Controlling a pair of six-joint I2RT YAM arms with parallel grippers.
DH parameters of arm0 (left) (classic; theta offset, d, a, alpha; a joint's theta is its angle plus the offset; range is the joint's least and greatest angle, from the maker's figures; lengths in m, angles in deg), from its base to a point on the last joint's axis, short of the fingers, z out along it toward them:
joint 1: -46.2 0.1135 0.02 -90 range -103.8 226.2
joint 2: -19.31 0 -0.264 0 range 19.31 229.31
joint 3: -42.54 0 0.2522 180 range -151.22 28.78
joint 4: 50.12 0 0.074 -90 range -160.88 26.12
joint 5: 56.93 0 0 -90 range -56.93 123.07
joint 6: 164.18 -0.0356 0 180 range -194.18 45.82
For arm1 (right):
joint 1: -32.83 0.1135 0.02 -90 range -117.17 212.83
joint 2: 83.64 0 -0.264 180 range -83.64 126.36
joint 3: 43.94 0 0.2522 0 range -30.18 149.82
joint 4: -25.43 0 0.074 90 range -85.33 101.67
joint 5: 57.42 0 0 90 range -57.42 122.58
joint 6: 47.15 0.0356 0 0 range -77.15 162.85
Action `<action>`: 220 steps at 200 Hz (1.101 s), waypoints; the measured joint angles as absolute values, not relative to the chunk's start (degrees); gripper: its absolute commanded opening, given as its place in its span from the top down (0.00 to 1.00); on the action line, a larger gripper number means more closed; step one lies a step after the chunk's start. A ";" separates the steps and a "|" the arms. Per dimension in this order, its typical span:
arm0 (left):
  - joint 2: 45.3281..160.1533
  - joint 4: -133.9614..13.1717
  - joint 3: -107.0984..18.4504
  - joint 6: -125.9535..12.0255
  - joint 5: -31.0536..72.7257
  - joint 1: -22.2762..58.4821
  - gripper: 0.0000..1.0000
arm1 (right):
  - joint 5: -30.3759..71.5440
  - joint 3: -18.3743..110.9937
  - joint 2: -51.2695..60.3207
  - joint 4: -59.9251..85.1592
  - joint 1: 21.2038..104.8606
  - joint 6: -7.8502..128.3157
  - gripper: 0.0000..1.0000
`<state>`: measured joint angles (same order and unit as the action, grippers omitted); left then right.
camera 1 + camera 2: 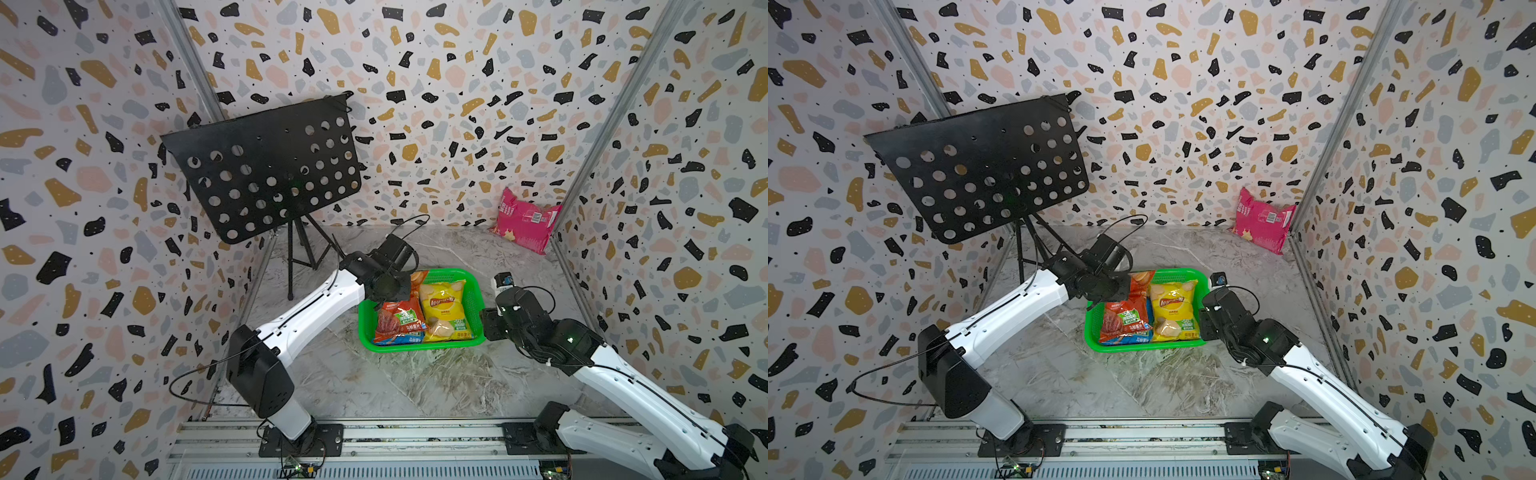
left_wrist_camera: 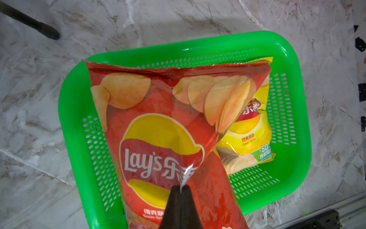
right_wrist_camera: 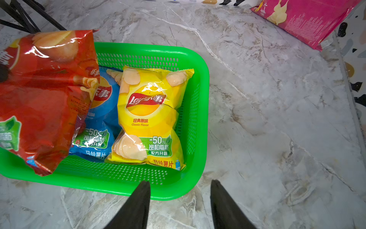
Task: Put the potato chips into the basket
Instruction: Adjust the potato chip in the basket.
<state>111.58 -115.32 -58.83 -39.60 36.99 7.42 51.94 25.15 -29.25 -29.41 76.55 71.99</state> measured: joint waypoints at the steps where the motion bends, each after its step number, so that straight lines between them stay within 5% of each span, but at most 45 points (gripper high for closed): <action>1: 111.58 -115.30 -58.77 -39.55 37.05 7.44 1.00 | 51.94 25.15 -29.23 -29.39 76.55 71.99 0.46; 58: 111.60 -113.63 -55.53 -38.09 38.52 10.59 1.00 | 51.87 25.15 -27.00 -28.47 76.55 71.97 0.46; 92: 112.04 -113.74 -56.14 -39.60 37.14 11.50 0.77 | 51.72 25.15 -26.45 -28.04 76.55 71.80 0.46; 107: 112.24 -114.05 -57.70 -41.61 36.77 11.55 0.58 | 51.72 25.17 -26.45 -27.82 76.55 71.56 0.46; 128: 111.69 -113.52 -59.60 -46.76 36.75 11.61 0.01 | 51.72 25.35 -26.45 -27.69 76.55 71.14 0.46; 220: 104.52 -115.73 -59.62 -80.49 27.52 12.51 0.00 | 48.37 26.51 -25.36 -28.45 76.53 69.72 0.45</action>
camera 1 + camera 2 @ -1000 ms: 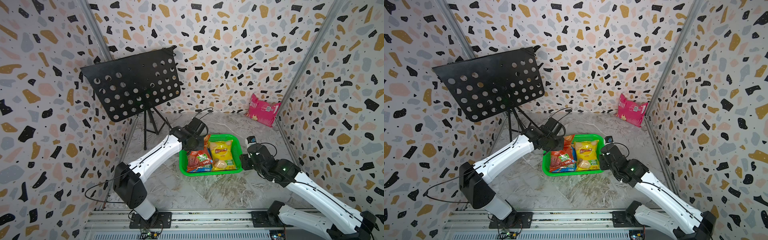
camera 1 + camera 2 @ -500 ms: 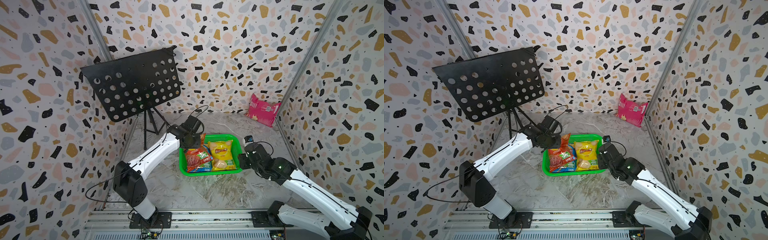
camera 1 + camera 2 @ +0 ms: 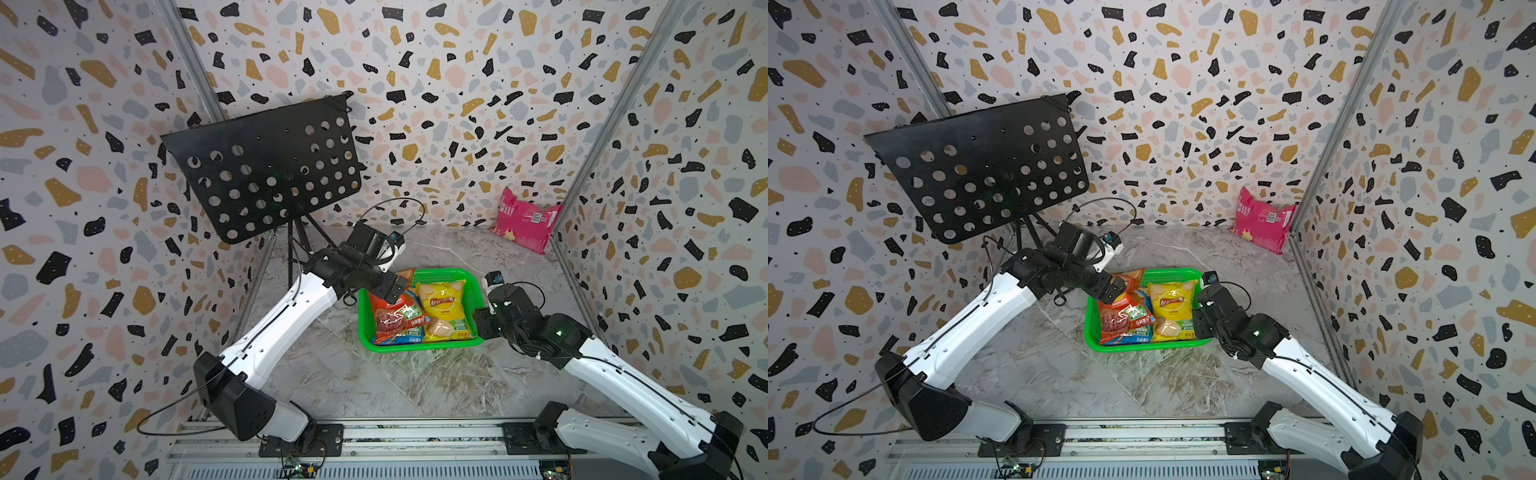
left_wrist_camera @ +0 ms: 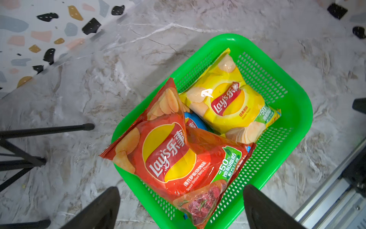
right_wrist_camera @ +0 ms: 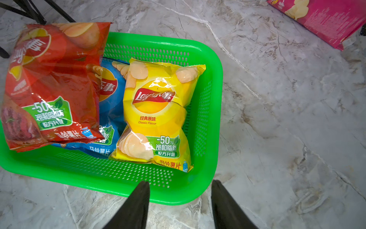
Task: Put the potato chips into the basket
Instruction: Adjust the potato chip in the basket.
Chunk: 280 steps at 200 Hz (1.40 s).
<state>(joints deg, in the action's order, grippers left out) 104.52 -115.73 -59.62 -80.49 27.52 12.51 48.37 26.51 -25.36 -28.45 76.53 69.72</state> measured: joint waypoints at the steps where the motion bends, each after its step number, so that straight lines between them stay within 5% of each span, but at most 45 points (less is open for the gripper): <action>1: 104.61 -115.75 -59.62 -80.64 27.50 12.51 0.00 | 48.33 26.55 -25.34 -28.45 76.53 69.70 0.45; 137: 117.50 -123.23 -59.62 -102.19 24.09 12.68 0.00 | 43.28 30.88 -22.60 -31.88 75.42 68.52 0.44; 280: 117.83 -134.62 -63.42 -116.60 24.60 12.79 0.00 | 39.37 32.32 -19.98 -32.26 74.65 68.85 0.43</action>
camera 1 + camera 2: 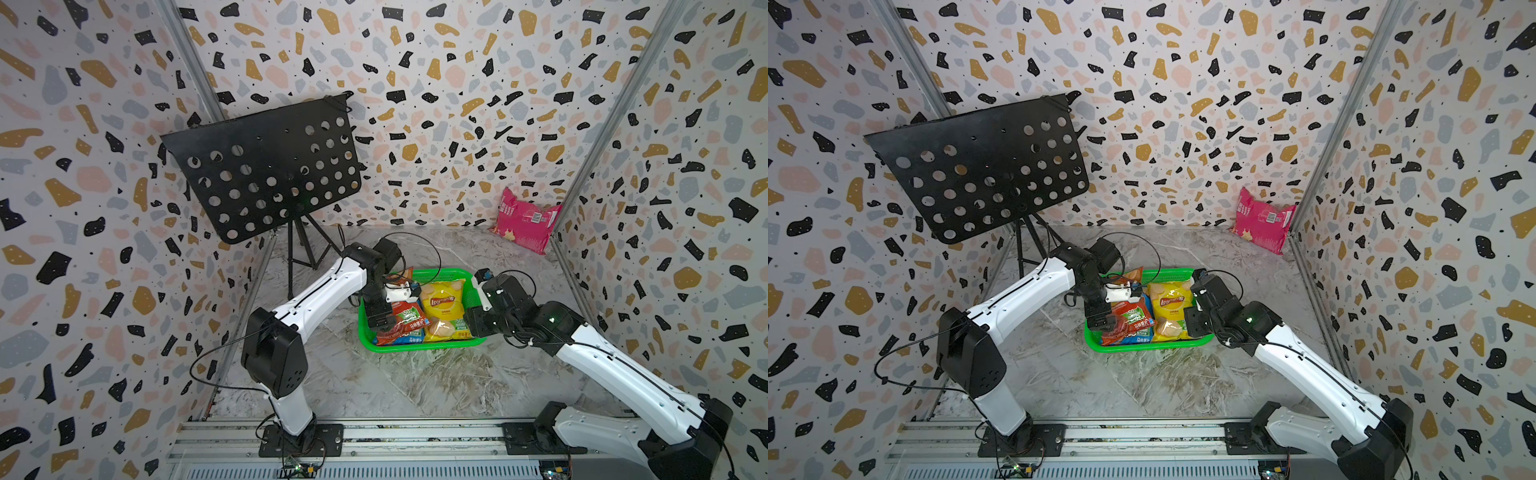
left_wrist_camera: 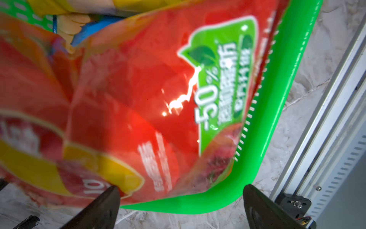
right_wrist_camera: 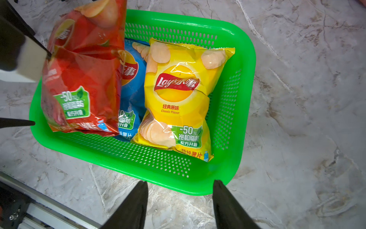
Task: Put the potato chips into the basket
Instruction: Adjust the potato chip in the basket.
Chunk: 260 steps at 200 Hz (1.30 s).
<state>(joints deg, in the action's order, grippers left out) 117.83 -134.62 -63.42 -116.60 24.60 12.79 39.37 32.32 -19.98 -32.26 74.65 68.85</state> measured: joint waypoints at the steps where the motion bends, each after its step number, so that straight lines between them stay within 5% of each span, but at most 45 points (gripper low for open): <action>1: 117.74 -134.68 -63.55 -116.60 24.51 12.79 0.00 | 39.33 32.36 -19.94 -32.26 74.61 68.85 0.43; 77: 96.54 -131.75 -68.76 -104.03 21.78 15.31 0.00 | 33.05 40.93 -13.12 -32.12 59.05 67.14 0.41; 133: 83.25 -124.48 -42.81 -96.36 19.46 25.19 0.00 | 24.42 42.57 -4.72 -26.38 41.43 69.92 0.46; 153: 82.95 -122.25 -34.07 -95.33 20.03 27.59 0.00 | 20.81 44.69 -1.51 -24.23 38.50 71.34 0.61; 166: 82.31 -120.65 -29.94 -94.76 20.55 28.20 0.00 | 16.24 45.70 0.63 -21.81 38.50 72.37 0.70; 191: 79.04 -116.21 -24.34 -92.27 22.69 29.10 0.00 | 9.23 45.48 3.89 -19.71 41.43 73.11 0.70; 260: 81.31 -109.07 -22.40 -89.74 29.80 30.48 0.02 | 11.41 41.46 3.19 -24.28 60.95 67.86 0.73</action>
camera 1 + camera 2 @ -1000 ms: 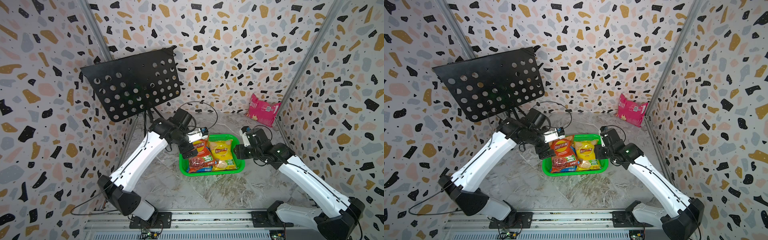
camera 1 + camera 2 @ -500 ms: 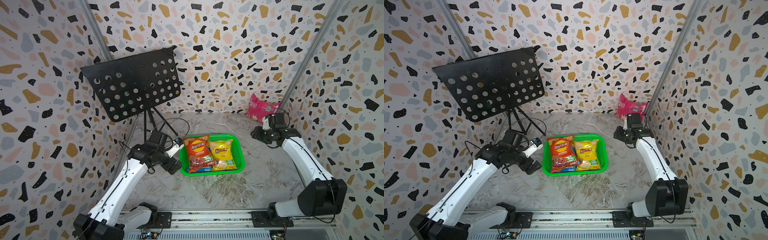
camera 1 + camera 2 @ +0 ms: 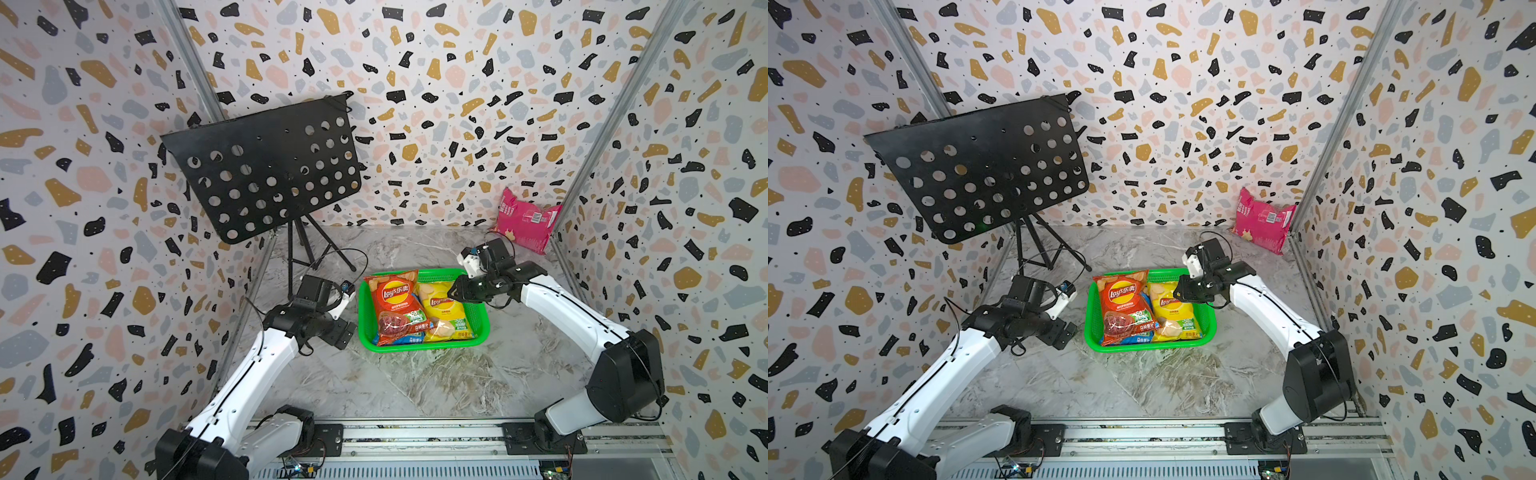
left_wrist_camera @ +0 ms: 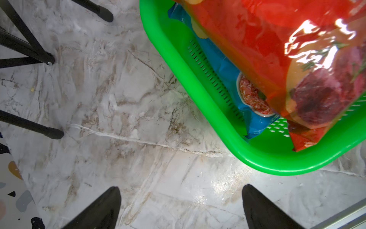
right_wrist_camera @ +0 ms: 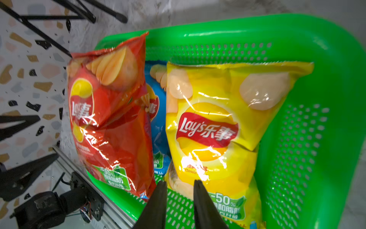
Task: Put the potato chips into the basket
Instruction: Adjust the potato chip in the basket.
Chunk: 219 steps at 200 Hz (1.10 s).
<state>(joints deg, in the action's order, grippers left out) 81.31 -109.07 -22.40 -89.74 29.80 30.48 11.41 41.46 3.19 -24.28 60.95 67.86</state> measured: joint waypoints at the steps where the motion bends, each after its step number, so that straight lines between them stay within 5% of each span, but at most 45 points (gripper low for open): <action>1: 81.37 -109.07 -22.38 -89.74 29.82 30.48 0.02 | 11.55 41.43 3.19 -24.32 61.06 67.82 0.73; 159: 90.05 -107.69 -22.11 -89.74 32.09 30.48 0.00 | 18.15 41.74 10.60 -25.74 75.57 63.14 0.71; 219: 89.83 -107.69 -22.11 -89.74 30.65 30.48 0.00 | 21.10 43.99 10.60 -28.52 77.04 61.28 0.62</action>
